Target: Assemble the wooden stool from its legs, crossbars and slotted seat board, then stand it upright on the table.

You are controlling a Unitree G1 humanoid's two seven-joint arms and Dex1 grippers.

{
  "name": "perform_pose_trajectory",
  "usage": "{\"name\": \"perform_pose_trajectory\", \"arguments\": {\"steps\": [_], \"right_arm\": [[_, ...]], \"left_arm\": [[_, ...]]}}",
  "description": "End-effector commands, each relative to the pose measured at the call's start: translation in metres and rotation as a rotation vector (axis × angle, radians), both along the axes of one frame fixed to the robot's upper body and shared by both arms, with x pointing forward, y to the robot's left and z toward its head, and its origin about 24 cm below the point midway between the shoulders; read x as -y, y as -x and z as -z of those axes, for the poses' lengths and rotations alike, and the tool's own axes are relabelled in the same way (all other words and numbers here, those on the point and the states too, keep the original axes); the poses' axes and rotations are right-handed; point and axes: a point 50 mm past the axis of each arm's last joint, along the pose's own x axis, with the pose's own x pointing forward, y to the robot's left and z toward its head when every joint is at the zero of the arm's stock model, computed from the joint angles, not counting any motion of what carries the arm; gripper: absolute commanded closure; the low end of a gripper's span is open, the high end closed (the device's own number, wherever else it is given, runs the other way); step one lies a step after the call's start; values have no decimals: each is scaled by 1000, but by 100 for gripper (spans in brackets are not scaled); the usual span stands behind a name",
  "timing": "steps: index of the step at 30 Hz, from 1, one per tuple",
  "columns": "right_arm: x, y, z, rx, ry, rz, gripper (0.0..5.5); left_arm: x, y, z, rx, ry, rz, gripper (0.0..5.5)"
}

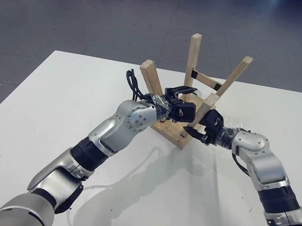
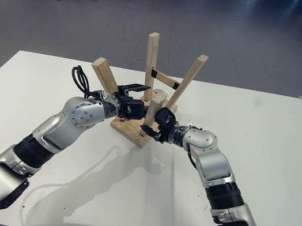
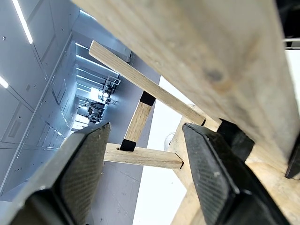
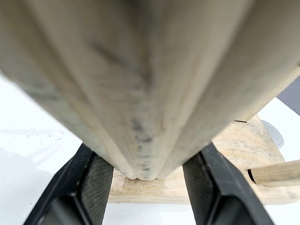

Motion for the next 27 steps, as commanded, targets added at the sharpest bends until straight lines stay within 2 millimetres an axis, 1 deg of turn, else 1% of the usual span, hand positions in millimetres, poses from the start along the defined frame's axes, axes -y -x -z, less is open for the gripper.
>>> {"name": "perform_pose_trajectory", "arguments": {"steps": [1,2,3,4,5,7,9,12,13,14,15,17,19,20,21,22,23,24,26,27], "right_arm": [[54,32,83,-329,351,203,347],[55,30,81,-313,342,211,347],[56,28,78,-297,329,218,347],[56,27,75,-280,311,217,347],[56,27,74,-271,297,216,347],[58,29,75,-269,292,203,347],[58,30,77,-276,296,187,347],[54,29,76,-282,301,176,347],[53,28,75,-282,303,174,347],[53,28,75,-283,303,173,347],[52,29,76,-285,303,171,347],[52,31,77,-292,302,168,347],[52,32,79,-297,303,166,347],[51,33,79,-299,303,164,347],[51,33,79,-301,301,162,347],[50,33,79,-301,300,161,347],[49,32,79,-302,299,159,347],[49,32,79,-302,299,158,347],[50,33,81,-323,329,161,347],[51,34,83,-337,354,167,347]], "left_arm": [[-34,2,52,-169,-25,-156,261],[-32,-4,32,-81,63,-156,261],[-30,-8,18,-21,118,-151,261],[-29,-11,7,22,161,-139,261],[-29,-14,2,44,174,-133,261],[-30,-18,3,44,151,-121,261],[-29,-18,11,25,97,-94,261],[-19,-12,29,-30,-36,-12,261],[-15,-10,28,-17,-20,9,261],[-11,-9,19,22,31,13,261],[-9,-12,1,103,107,-2,261],[-6,-14,-35,263,208,-14,261],[-3,-12,-62,384,263,-4,261],[-2,-11,-73,434,285,-1,261],[-1,-11,-74,441,276,3,261],[-1,-12,-70,427,259,3,261],[-2,-14,-52,358,187,-4,261],[-4,-16,-32,280,122,-8,261],[-17,-12,25,68,-69,-28,261],[-23,-8,45,-14,-134,-32,261]]}}
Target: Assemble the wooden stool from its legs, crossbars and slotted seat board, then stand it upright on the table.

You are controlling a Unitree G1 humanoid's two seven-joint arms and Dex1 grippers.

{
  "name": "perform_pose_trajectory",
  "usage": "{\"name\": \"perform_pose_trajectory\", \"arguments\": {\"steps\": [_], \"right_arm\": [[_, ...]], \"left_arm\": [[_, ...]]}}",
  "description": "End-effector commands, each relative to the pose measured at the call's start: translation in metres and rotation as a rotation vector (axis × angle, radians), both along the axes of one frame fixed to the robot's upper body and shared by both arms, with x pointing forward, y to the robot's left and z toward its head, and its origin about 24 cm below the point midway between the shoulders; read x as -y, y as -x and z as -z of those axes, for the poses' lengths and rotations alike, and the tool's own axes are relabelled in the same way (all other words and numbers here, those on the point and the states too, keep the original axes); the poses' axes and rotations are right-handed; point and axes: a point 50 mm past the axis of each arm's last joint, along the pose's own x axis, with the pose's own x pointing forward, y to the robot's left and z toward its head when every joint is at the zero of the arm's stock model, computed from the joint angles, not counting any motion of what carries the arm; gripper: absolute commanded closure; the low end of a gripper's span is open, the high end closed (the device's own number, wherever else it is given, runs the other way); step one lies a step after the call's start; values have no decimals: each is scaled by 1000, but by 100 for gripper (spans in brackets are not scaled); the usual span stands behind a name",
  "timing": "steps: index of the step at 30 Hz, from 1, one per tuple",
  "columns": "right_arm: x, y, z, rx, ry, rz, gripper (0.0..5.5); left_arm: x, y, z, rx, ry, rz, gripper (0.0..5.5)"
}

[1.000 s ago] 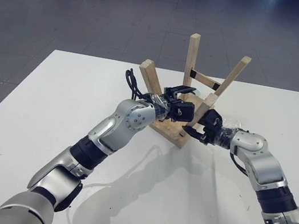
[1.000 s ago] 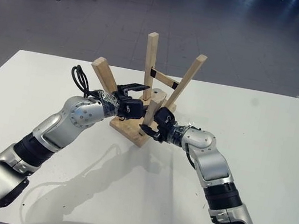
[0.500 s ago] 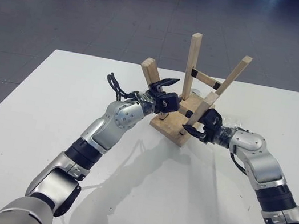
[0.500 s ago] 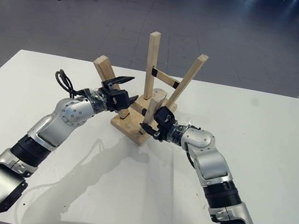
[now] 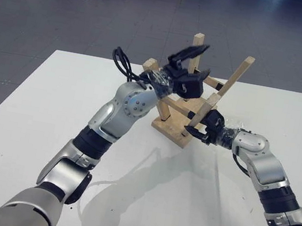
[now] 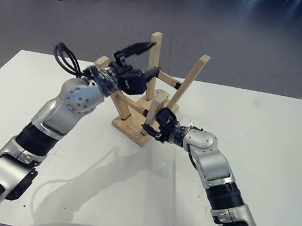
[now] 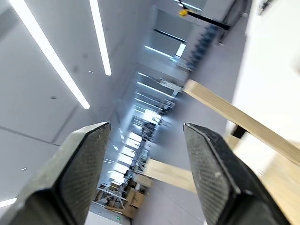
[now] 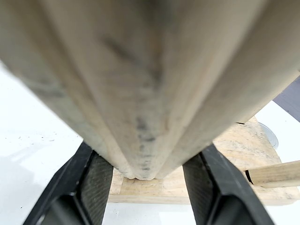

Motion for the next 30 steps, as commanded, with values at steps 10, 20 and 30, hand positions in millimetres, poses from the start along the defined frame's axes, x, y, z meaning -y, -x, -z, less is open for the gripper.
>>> {"name": "perform_pose_trajectory", "arguments": {"steps": [10,20,30], "right_arm": [[46,29,61,-296,250,188,347],[32,15,4,-114,52,270,253],[66,6,-149,360,-214,561,248]], "left_arm": [[-19,0,6,-2,157,-66,261],[-53,15,-93,287,566,-53,261],[-83,-15,-159,153,873,-59,261]]}}
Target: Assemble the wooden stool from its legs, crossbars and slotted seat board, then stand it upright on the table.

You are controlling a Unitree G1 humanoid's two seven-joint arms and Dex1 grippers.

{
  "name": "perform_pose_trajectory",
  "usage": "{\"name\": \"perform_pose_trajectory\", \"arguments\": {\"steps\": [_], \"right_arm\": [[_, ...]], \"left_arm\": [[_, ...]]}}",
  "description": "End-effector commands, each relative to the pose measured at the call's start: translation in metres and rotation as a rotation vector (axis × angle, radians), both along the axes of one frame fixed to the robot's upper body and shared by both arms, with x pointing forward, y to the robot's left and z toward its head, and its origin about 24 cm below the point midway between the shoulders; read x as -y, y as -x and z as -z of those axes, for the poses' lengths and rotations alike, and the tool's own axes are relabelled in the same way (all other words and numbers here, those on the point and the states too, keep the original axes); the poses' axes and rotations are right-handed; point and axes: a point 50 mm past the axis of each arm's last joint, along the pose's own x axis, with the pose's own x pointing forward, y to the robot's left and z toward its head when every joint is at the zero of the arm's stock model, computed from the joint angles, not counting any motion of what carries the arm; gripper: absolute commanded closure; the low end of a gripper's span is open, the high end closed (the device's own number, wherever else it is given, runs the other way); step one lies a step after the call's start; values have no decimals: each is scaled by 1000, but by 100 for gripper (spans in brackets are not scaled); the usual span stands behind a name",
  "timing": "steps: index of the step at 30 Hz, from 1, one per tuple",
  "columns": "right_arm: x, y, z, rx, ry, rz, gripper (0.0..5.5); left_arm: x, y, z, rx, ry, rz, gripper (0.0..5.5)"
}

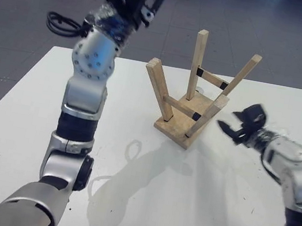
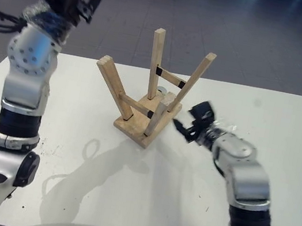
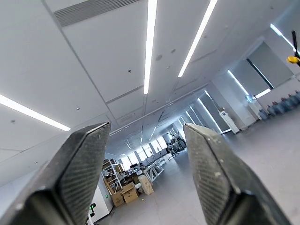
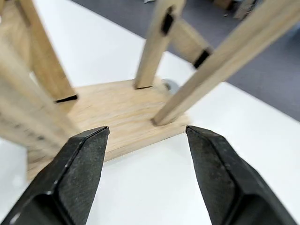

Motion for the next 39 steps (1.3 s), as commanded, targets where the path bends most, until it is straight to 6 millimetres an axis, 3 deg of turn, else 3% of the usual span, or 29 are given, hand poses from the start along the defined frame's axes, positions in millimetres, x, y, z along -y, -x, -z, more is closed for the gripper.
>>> {"name": "perform_pose_trajectory", "arguments": {"steps": [1,5,7,9,11,12,13,15,16,17,18,21,23,26,29,33,39], "right_arm": [[-14,-10,-83,346,-191,-10,248],[-59,0,-151,645,-478,-248,248],[-65,3,-160,686,-533,-286,248],[-69,-3,-145,613,-525,-276,248],[-75,-7,-113,485,-500,-264,248],[-81,-6,-83,376,-453,-267,248],[-87,-4,-54,266,-407,-275,248],[-93,2,-7,94,-316,-275,248],[-91,3,11,40,-250,-262,248],[-85,2,22,10,-211,-238,248],[-79,-1,26,2,-193,-210,248],[-68,-7,21,32,-191,-159,248],[-63,-10,13,69,-221,-130,248],[-55,-13,-12,191,-336,-77,248],[-43,-18,-20,246,-355,-17,248],[-33,-22,-9,216,-286,19,248],[-54,-12,28,90,-104,-153,248]], "left_arm": [[-2,-5,-38,36,92,74,261],[3,1,-75,131,126,136,261],[5,0,-80,134,131,155,261],[10,-12,-53,9,131,189,261],[21,-30,5,-227,83,222,261],[31,-34,57,-394,8,232,261],[40,-31,108,-564,-79,252,261],[51,-9,189,-849,-228,303,261],[50,3,220,-958,-281,298,261],[45,9,236,-1025,-287,274,261],[39,8,238,-1044,-281,240,261],[33,-15,197,-912,-197,183,261],[37,-24,154,-717,-150,196,261],[47,-11,105,-467,-35,291,261],[50,7,76,-317,56,368,261],[45,17,54,-208,79,371,261],[-8,4,21,-58,136,93,261]]}}
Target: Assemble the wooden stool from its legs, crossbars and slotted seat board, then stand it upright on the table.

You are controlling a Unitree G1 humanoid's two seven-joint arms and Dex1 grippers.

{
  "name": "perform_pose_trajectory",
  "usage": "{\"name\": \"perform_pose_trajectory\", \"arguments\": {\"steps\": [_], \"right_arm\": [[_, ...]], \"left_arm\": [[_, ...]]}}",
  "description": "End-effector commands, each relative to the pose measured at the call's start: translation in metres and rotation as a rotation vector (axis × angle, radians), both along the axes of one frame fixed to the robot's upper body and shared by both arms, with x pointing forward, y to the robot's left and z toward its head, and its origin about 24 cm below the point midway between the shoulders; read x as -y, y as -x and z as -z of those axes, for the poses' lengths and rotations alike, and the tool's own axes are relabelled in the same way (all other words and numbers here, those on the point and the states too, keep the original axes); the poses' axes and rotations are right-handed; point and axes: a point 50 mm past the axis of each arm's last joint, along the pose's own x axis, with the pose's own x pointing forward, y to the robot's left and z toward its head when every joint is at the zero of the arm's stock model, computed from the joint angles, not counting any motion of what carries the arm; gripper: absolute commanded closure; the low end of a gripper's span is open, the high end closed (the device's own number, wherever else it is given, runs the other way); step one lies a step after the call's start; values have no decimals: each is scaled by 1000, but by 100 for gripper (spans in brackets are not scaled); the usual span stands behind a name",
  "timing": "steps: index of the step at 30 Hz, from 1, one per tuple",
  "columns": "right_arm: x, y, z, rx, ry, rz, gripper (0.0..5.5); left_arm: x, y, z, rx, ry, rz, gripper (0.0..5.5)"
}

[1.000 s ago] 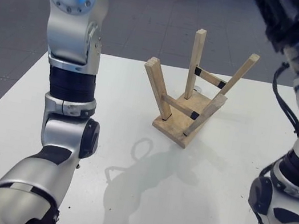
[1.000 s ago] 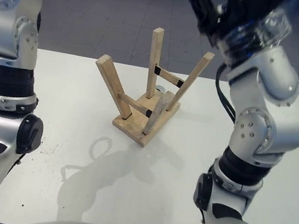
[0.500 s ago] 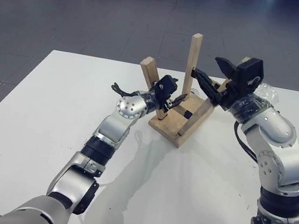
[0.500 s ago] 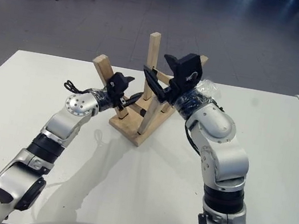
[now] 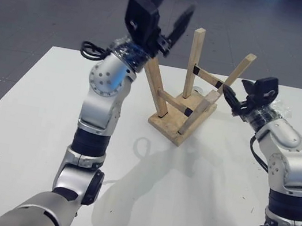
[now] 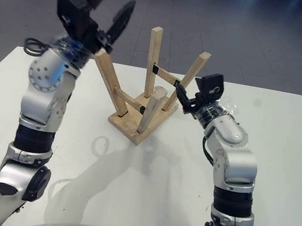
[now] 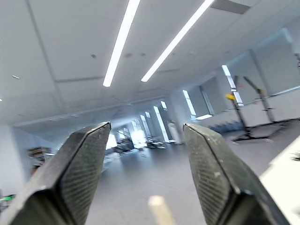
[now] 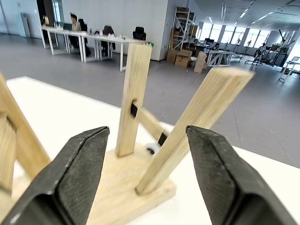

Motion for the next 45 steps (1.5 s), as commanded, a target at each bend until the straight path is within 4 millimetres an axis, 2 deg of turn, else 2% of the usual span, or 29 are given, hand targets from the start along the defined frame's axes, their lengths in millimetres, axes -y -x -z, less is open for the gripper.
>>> {"name": "perform_pose_trajectory", "arguments": {"steps": [1,4,6,8,10,14,17,19,23,26,29,32,36,40,43,45], "right_arm": [[-23,12,10,-10,93,-184,248],[-52,34,-6,62,41,-422,248],[-63,47,-14,87,13,-523,248],[-68,55,-17,86,0,-577,248],[-63,57,-17,77,10,-577,248],[-46,71,-18,0,-24,-623,248],[-21,69,0,-123,37,-552,248],[4,57,15,-190,112,-429,248],[46,29,41,-282,197,-153,248],[54,5,61,-311,197,-33,248],[54,-24,77,-288,193,66,248],[41,-48,86,-263,154,94,248],[17,-65,91,-226,96,43,248],[2,-58,91,-181,52,-126,248],[0,-35,94,-156,56,-290,248],[5,-25,96,-158,67,-317,248]], "left_arm": [[-35,-6,-20,68,-4,-158,261],[-54,-5,-16,29,-64,-164,261],[-66,-5,-13,-7,-92,-162,261],[-78,-7,-12,-33,-103,-175,261],[-88,-9,-13,-53,-112,-174,261],[-103,-6,-3,-163,-119,-45,261],[-107,5,16,-289,-126,97,261],[-113,20,47,-416,-206,158,261],[-127,49,108,-647,-281,152,261],[-120,57,145,-760,-346,140,261],[-103,49,175,-838,-424,69,261],[-80,44,190,-855,-462,63,261],[-75,41,205,-905,-514,28,261],[-79,29,212,-918,-569,6,261],[-77,23,216,-909,-599,62,261],[-74,22,218,-903,-610,104,261]]}}
